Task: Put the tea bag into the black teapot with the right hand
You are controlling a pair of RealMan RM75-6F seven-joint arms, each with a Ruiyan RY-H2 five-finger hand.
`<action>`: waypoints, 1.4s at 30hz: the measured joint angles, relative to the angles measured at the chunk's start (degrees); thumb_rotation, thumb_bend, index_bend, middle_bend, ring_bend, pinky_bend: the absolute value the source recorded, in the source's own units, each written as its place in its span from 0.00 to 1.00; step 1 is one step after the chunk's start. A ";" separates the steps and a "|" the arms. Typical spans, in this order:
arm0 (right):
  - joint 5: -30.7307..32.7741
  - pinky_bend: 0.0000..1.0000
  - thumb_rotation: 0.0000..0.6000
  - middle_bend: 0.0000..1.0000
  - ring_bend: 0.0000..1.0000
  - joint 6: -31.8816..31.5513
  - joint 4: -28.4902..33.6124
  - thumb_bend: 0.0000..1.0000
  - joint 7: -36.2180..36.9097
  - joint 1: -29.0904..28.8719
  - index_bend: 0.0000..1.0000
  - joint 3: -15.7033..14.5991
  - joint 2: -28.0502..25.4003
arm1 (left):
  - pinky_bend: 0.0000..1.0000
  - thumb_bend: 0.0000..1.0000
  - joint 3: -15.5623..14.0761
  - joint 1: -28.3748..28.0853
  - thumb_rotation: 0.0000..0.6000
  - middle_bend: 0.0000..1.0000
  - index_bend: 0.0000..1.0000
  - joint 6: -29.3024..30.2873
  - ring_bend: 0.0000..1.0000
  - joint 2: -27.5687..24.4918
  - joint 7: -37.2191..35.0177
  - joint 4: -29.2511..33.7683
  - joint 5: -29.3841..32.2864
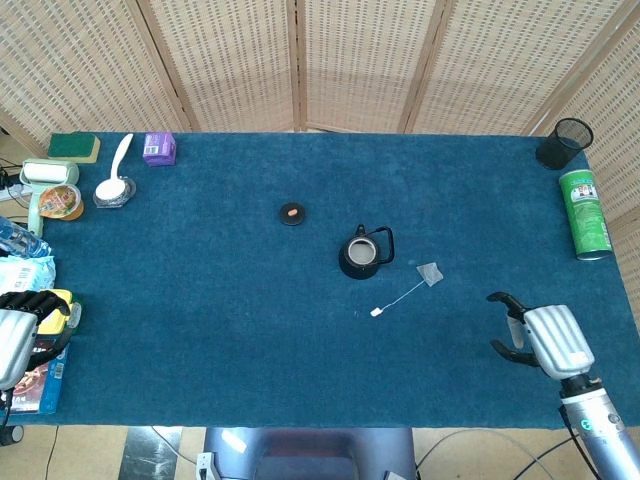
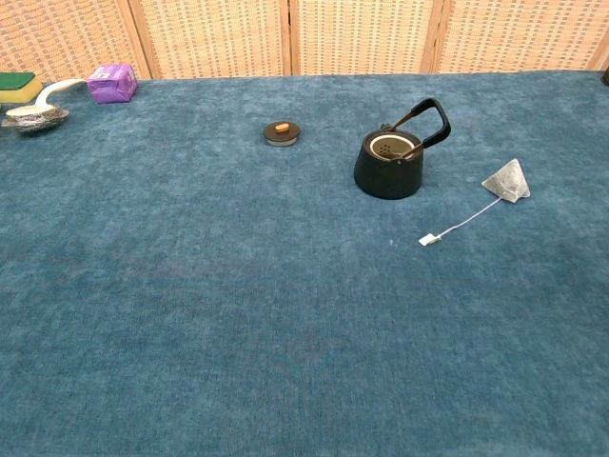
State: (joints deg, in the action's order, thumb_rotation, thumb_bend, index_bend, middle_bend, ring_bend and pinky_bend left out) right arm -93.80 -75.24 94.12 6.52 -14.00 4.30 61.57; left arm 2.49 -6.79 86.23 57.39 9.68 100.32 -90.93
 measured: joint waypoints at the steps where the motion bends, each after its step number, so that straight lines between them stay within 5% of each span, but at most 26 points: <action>1: -0.08 1.00 1.00 0.99 1.00 1.10 0.51 0.29 0.12 -0.80 0.24 0.04 -0.28 | 0.35 0.33 0.08 -0.13 1.00 0.45 0.48 -0.10 0.38 -0.10 0.07 0.14 -0.01; 10: 0.69 1.00 1.00 1.00 1.00 11.23 4.49 0.30 0.56 -8.30 0.22 0.70 -1.58 | 0.35 0.33 0.83 -1.61 1.00 0.45 0.48 -1.61 0.38 -1.35 0.76 1.51 0.28; 22: 4.15 1.00 1.00 1.00 1.00 18.84 5.61 0.35 -0.07 -15.99 0.34 3.13 2.07 | 0.35 0.33 1.49 -3.16 1.00 0.45 0.48 -3.30 0.38 -2.07 1.25 2.53 1.00; 42: 14.53 1.00 1.00 1.00 1.00 28.92 -2.40 0.43 -6.28 -24.98 0.43 4.50 12.40 | 0.35 0.33 1.62 -4.82 1.00 0.45 0.48 -5.39 0.38 -1.06 0.81 1.49 2.25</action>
State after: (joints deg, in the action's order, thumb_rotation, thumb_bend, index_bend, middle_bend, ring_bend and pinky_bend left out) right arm -79.27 -46.31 91.71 0.24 -38.99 8.80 73.96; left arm 4.11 -11.61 80.84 56.33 10.48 101.81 -88.68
